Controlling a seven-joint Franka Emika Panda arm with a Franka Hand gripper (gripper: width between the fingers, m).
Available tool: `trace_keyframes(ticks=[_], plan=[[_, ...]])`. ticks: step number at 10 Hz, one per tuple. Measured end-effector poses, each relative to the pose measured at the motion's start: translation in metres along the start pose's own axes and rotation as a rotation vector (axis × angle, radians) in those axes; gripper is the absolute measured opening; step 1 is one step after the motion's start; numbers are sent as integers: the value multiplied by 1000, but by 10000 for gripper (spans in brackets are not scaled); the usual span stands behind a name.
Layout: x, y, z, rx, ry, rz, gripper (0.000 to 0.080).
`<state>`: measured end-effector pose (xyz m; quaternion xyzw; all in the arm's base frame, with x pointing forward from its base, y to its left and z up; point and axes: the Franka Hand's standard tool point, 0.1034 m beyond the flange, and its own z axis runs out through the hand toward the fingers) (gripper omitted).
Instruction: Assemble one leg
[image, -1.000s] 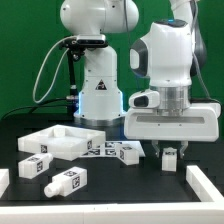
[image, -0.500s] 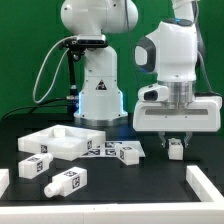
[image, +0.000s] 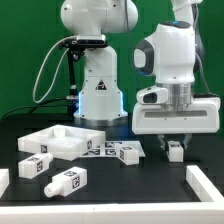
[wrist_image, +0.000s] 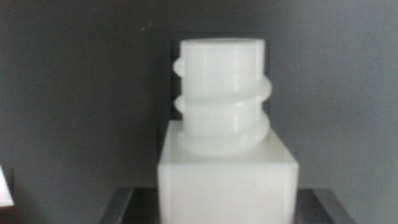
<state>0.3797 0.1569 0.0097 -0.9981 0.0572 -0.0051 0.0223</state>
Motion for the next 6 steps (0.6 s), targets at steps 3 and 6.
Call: trace_keyframes(ticks=[3,6], plan=[[11,34,-46,-9,-33,-92,614],[44,113,-78,-8,18,-324,648]])
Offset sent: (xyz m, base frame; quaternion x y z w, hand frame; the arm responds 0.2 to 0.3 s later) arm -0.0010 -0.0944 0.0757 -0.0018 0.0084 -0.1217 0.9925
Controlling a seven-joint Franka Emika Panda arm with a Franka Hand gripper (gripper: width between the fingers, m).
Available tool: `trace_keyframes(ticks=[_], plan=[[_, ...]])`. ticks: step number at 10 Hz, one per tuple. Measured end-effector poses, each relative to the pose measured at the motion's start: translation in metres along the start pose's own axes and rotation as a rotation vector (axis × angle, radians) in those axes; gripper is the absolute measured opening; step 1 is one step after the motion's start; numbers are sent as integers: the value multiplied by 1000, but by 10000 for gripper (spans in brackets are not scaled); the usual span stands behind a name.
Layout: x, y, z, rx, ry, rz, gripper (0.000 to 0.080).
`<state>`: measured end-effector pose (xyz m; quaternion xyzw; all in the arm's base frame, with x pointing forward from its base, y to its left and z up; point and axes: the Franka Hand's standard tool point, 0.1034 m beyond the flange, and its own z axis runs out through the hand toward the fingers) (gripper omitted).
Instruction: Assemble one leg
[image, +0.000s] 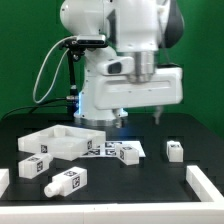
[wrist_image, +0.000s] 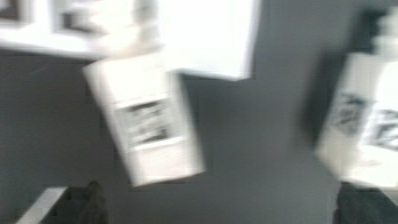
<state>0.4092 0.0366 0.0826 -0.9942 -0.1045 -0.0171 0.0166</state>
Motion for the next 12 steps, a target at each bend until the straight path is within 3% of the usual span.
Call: trace_keyframes(ticks=[1,3,7,10,12], plan=[[4,11,-3,-4,16,-20,648],[3,5,-1,-2,9,-17,649],[2,8,0,-3,8,-28,649],[-30,84,-3,8,-32,-275,649],[-48,119,1,24,-12,-369,649]])
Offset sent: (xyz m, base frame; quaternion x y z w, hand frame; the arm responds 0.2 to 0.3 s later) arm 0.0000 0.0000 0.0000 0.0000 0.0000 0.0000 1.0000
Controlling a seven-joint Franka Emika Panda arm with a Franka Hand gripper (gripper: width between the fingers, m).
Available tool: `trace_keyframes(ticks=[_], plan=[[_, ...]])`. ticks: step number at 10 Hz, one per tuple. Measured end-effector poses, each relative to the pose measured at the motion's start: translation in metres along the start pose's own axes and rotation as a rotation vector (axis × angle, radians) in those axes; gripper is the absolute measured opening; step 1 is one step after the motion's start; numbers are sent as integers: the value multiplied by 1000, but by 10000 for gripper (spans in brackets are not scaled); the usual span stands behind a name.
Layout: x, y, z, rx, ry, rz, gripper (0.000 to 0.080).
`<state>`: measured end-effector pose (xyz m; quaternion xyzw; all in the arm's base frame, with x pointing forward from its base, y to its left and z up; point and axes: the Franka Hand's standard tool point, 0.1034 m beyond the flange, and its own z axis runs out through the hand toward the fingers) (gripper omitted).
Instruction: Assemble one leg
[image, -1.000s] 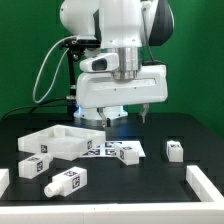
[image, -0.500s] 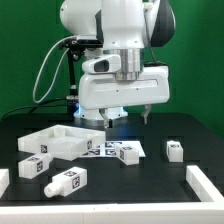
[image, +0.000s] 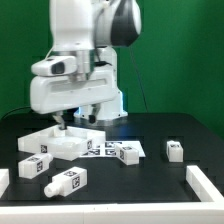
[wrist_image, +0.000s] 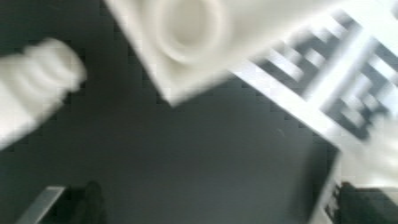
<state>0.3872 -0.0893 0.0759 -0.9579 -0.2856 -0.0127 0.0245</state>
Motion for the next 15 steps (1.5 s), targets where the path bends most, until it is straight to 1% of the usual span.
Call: trace_keyframes(ticks=[1,2,4,5,6,7,8,9,10,11,12,13,14,15], plan=[[6,-5,0,-1,-2,46,649],[7,-7,1,1,-3,31,649],[2,-3,3,-3,-4,-8,649],[-15,9,13,-23,-6,-130,649],[-36,27,20,-46,-11,-204,649],[-52,41,27,-57,-20,-236,649],[-69,50,38,-44,-33,-236,649],[-81,54,49,-24,-47,-223,649],[-84,51,57,-8,-55,-220,649],[-83,45,62,3,-59,-210,649],[-81,39,64,14,-61,-201,649],[-80,37,65,24,-63,-200,649],[-81,37,65,23,-63,-197,649],[-81,37,65,23,-63,-197,529]])
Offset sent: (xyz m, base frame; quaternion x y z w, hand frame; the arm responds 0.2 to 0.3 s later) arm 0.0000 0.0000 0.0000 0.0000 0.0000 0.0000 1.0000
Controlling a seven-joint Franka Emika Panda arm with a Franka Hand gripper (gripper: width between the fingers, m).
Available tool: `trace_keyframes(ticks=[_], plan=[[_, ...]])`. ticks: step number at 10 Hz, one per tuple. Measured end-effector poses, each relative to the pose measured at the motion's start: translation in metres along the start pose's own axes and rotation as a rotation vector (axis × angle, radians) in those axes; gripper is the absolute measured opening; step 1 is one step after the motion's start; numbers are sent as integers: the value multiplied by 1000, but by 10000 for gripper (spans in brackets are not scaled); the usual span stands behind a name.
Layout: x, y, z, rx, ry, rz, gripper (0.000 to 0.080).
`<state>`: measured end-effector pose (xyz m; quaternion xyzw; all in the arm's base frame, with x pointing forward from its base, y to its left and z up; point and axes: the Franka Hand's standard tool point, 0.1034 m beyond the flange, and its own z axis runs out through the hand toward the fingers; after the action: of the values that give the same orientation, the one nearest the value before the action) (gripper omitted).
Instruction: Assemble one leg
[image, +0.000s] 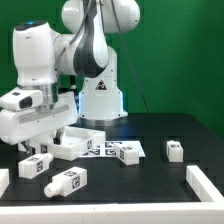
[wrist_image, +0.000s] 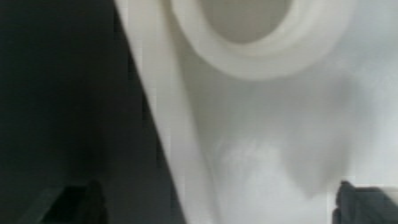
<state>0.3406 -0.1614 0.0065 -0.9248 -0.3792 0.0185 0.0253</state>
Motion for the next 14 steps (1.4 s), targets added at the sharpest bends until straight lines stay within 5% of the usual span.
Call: trace_keyframes(ticks=[1,2,4,5,8,10,14], plan=[[0,0,0,0,0,0,529],[0,0,0,0,0,0,331],[0,0,0,0,0,0,70],[0,1,-2,2,1,16,70],[14,12,-49,-21,42,310,49],[44,3,-73,-34,27,554,49],[142,-8,-61,-56,22,711,49]])
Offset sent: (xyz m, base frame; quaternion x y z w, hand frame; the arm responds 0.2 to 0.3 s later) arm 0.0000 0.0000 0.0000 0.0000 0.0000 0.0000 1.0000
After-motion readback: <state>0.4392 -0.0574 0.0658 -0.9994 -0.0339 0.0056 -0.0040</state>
